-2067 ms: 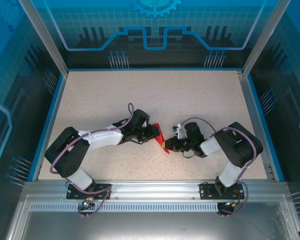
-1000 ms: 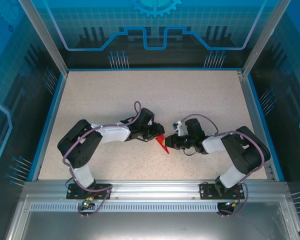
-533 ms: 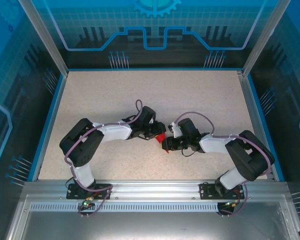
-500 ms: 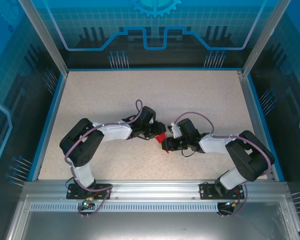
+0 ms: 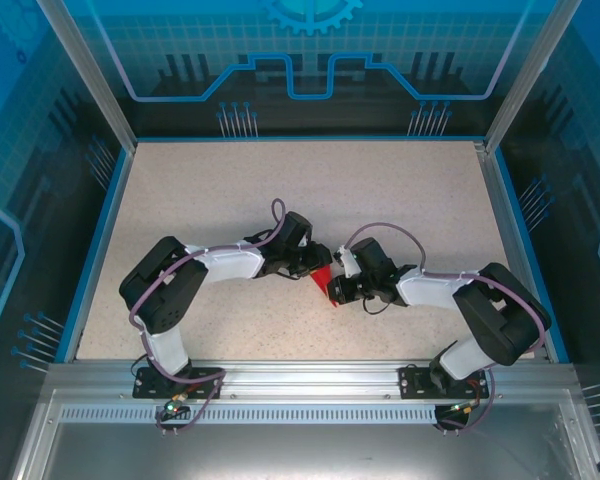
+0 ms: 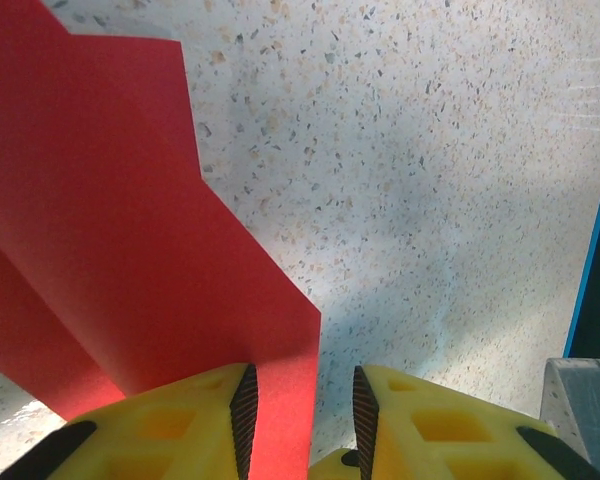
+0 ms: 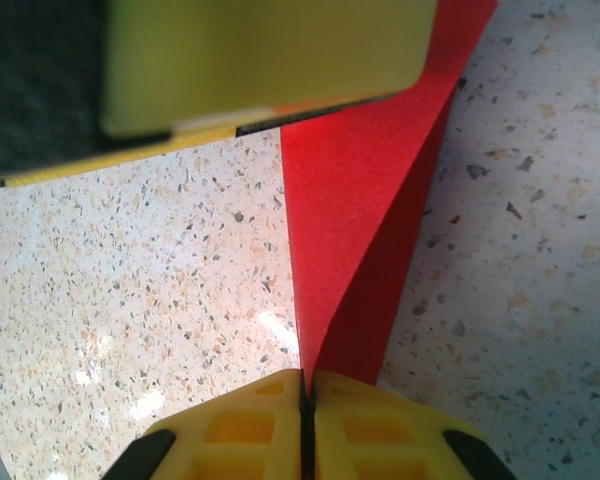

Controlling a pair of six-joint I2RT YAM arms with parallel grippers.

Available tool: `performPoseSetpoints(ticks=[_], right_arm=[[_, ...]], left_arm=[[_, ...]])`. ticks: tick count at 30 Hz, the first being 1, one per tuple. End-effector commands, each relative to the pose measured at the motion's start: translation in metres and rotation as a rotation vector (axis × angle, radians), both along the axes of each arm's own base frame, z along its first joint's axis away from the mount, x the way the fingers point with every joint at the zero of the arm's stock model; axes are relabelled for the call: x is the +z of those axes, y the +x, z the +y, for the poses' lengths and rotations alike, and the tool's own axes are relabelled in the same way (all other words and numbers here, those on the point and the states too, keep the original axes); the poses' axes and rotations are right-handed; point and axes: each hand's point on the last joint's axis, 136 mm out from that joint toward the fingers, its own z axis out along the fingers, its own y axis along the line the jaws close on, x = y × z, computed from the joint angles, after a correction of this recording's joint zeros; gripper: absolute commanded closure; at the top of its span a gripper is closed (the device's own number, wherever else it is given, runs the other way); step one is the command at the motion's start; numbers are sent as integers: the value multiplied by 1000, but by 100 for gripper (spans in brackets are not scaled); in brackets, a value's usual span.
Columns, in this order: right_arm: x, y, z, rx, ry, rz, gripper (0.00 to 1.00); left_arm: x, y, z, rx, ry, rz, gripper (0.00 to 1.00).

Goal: Fold a paper plane with a square sheet of paper (pick it up from the middle)
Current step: Fold the wing for the fifth time at the center of the table.

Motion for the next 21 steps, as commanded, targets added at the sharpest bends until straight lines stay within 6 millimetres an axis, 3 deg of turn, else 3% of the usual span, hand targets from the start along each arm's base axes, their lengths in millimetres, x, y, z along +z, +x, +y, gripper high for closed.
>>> performPoseSetpoints(ticks=[1,13,21], right_arm=[[4,-2,5,13,15,-2,93],[-3,-6,13,6,60,88,100],[-9,-5,11,-25,72,140,100]], left_arm=[[5,0,-2,-26,14,-19,65],[15,-5,2,-17,-2,-32,62],[8,-6,0,-24,-13,-22,59]])
